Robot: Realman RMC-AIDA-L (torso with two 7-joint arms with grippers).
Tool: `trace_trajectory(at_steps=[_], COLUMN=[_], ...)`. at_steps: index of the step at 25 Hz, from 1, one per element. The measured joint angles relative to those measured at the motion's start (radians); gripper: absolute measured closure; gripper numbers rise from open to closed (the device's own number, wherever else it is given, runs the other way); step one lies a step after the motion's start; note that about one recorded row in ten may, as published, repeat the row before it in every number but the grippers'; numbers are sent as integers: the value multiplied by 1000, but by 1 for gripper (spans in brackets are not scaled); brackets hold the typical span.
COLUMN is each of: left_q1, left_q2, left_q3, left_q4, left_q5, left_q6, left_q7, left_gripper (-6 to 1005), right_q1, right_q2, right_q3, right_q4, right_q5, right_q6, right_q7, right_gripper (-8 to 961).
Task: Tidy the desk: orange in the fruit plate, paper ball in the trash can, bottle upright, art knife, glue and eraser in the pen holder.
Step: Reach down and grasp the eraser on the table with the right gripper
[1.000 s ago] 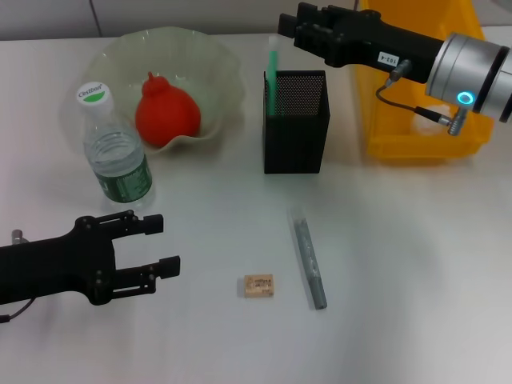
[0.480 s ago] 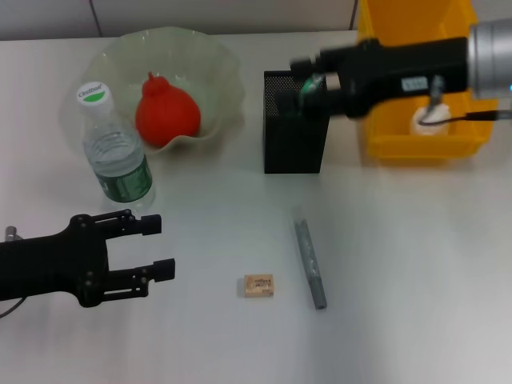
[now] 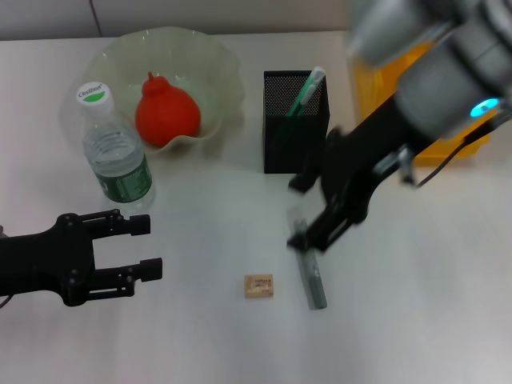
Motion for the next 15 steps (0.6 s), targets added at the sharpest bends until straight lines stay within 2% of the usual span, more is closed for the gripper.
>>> trace_trajectory(at_steps=[1, 2, 4, 6, 7, 11, 15], left_q1=[-1, -1, -1, -1, -1, -2, -2], left_q2=[0, 0, 0, -1, -1, -1, 0], left_q3=[0, 0, -1, -1, -1, -1, -1], left_q4=[0, 0, 0, 0, 0, 0, 0], left_q5=[0, 0, -2, -2, -2, -5, -5], left_q6=[2, 2, 3, 3, 3, 3, -1], left_q7=[-4, -4, -5, -5, -5, -5, -5], left_gripper=[256, 256, 256, 256, 256, 256, 256], right_q1=[27, 27, 40, 40, 40, 43, 52], right_q2=[3, 3, 7, 10, 10, 11, 13], right_q3=[-85, -85, -177, -302, -302, -449, -526], right_q4=[32, 32, 60, 87, 87, 148, 198], right_q5=[-10, -10, -11, -9, -9, 5, 16], right_q6=[21, 21, 66, 177, 177, 320, 409], right_q7=[2, 2, 2, 2, 2, 4, 17], right_gripper=[177, 167, 149, 130, 130, 131, 132])
